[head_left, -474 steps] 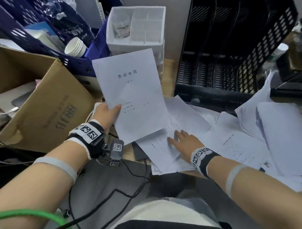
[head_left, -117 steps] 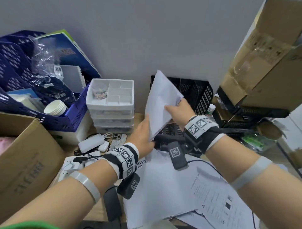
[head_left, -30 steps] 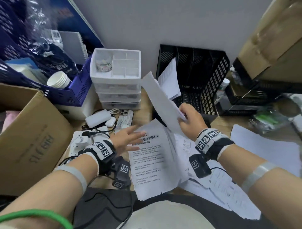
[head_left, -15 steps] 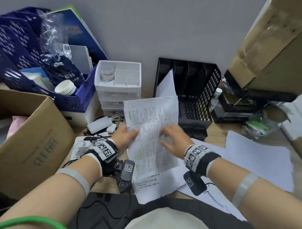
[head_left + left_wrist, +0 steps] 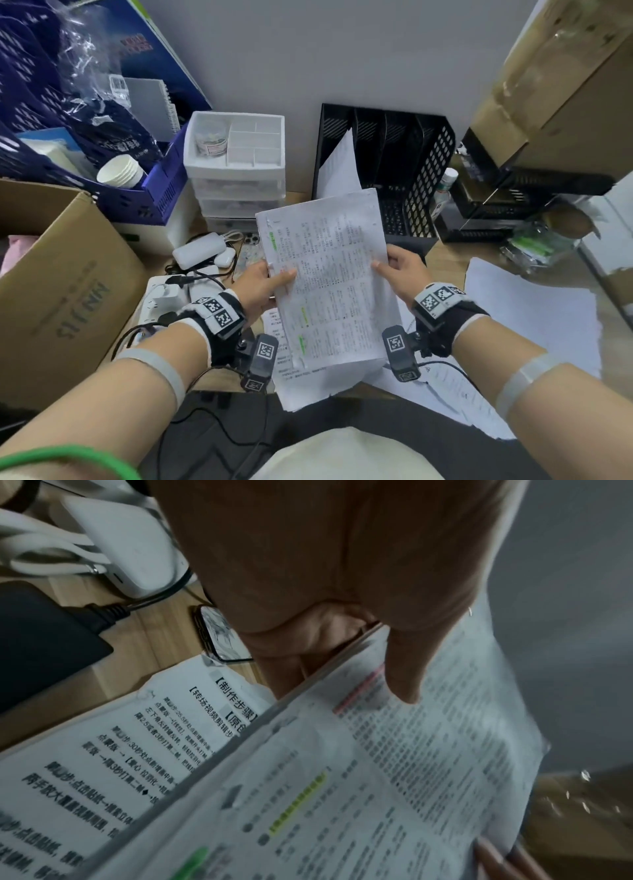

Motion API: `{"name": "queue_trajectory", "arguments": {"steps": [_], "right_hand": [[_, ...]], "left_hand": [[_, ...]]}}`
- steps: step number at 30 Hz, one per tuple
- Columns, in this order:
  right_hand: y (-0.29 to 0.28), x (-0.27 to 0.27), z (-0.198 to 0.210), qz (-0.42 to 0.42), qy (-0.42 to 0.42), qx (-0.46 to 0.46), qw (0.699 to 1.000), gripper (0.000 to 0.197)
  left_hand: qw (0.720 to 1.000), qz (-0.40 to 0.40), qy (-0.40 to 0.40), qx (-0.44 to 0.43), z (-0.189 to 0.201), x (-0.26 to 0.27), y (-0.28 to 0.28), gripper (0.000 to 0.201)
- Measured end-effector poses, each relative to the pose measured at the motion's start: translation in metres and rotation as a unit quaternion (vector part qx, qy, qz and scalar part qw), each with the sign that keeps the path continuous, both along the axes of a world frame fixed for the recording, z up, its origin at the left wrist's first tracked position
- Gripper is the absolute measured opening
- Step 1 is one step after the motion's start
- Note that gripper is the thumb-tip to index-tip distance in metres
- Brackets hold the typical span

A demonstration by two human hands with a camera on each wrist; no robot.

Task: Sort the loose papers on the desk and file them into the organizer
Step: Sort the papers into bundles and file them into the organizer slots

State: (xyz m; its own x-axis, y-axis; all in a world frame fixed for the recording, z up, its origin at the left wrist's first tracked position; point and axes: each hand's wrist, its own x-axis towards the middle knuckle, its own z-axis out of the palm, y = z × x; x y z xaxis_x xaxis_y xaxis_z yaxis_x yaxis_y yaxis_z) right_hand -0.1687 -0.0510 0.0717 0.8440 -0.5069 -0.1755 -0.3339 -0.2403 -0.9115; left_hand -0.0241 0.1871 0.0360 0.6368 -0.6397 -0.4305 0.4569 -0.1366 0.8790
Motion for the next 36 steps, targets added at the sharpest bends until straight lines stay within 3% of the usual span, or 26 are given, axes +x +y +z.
{"name": "queue_trajectory", "arguments": {"steps": [3, 7, 10, 13, 16, 19, 23, 26, 30, 33, 36], "right_hand": [[-0.010, -0.005, 0.001, 0.026, -0.025, 0.005, 0.999, 0.022], [-0.030, -0.013, 0.012, 0.039, -0.014, 0.061, 0.997, 0.023], [-0.055, -0.023, 0.019, 0.019, 0.008, 0.065, 0.998, 0.021], [-0.082, -0.034, 0.024, -0.054, -0.006, 0.080, 0.995, 0.019], [-0.113, -0.052, 0.019, -0.165, -0.012, 0.088, 0.982, 0.034], [-0.149, -0.079, 0.005, -0.296, -0.005, 0.119, 0.948, 0.062], [-0.148, -0.092, 0.012, -0.384, -0.087, 0.265, 0.880, 0.018], [-0.143, -0.095, 0.006, -0.387, -0.174, 0.345, 0.837, 0.027], [-0.131, -0.096, -0.014, -0.283, -0.116, 0.374, 0.876, 0.031], [-0.131, -0.099, -0.028, -0.217, 0.036, 0.288, 0.932, 0.035], [-0.125, -0.108, -0.048, -0.143, 0.195, 0.204, 0.949, 0.025]], "left_hand": [[1.000, -0.012, -0.022, 0.010, -0.006, -0.012, -0.015, 0.023], [0.996, 0.023, -0.086, 0.016, -0.005, -0.013, -0.041, 0.033], [0.978, -0.067, -0.184, 0.069, 0.004, -0.009, -0.066, 0.014], [0.948, -0.166, -0.253, 0.099, 0.013, -0.010, -0.100, 0.010], [0.961, -0.169, -0.198, 0.097, 0.014, -0.014, -0.130, 0.020], [0.973, -0.158, -0.129, 0.108, -0.001, -0.021, -0.147, 0.025], [0.993, -0.076, 0.084, 0.042, -0.015, -0.029, -0.148, 0.035], [0.989, -0.074, 0.126, -0.018, -0.011, -0.035, -0.156, 0.020], [0.995, -0.070, 0.075, 0.006, -0.009, -0.041, -0.173, 0.027], [0.999, 0.006, 0.016, 0.041, -0.009, -0.029, -0.169, 0.035], [0.998, 0.058, -0.012, 0.027, -0.008, -0.010, -0.151, 0.027]]}}
